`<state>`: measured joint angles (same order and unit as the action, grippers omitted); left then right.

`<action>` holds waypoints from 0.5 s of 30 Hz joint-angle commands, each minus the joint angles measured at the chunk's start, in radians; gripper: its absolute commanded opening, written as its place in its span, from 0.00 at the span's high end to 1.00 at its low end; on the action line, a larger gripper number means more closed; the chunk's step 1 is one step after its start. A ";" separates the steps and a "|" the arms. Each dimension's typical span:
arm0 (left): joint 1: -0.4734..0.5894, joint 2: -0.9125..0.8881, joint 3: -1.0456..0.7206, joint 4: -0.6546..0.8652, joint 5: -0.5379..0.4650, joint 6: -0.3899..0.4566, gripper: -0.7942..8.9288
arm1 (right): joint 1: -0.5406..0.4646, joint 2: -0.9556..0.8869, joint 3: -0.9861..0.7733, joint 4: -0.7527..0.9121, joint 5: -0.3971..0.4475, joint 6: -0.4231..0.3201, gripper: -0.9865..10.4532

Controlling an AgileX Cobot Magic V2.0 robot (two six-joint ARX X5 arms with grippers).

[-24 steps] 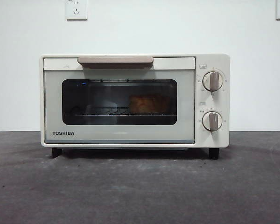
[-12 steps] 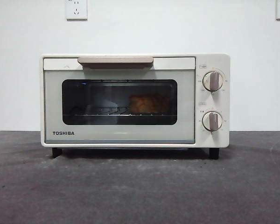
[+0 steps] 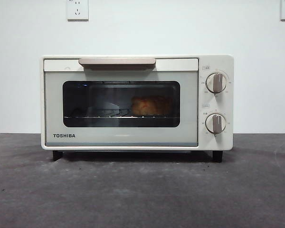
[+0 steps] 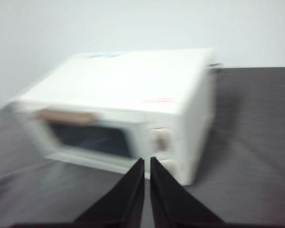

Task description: The left arm flap open the oven, the right arm pick bread and place it into oven, the left arm flap close the oven

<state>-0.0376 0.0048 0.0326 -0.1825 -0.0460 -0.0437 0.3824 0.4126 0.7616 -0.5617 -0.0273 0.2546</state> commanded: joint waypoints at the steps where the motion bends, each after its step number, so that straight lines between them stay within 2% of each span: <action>1: 0.000 -0.002 -0.021 -0.005 -0.004 0.005 0.90 | -0.134 -0.066 -0.178 0.148 0.002 -0.077 0.90; 4: 0.000 -0.002 -0.021 -0.005 -0.004 0.005 0.90 | -0.249 -0.154 -0.377 0.291 0.002 -0.155 0.90; 10: 0.000 -0.002 -0.021 -0.005 -0.004 0.005 0.90 | -0.365 -0.286 -0.687 0.563 0.001 -0.188 0.90; 12: 0.000 -0.002 -0.021 -0.005 -0.004 0.005 0.90 | -0.368 -0.316 -0.741 0.586 0.001 -0.188 0.90; 15: 0.000 -0.002 -0.021 -0.005 -0.004 0.005 0.90 | -0.368 -0.354 -0.751 0.487 0.006 -0.211 0.90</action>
<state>-0.0376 0.0048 0.0326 -0.1822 -0.0467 -0.0433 0.0139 0.0681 0.0158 -0.0658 -0.0242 0.0673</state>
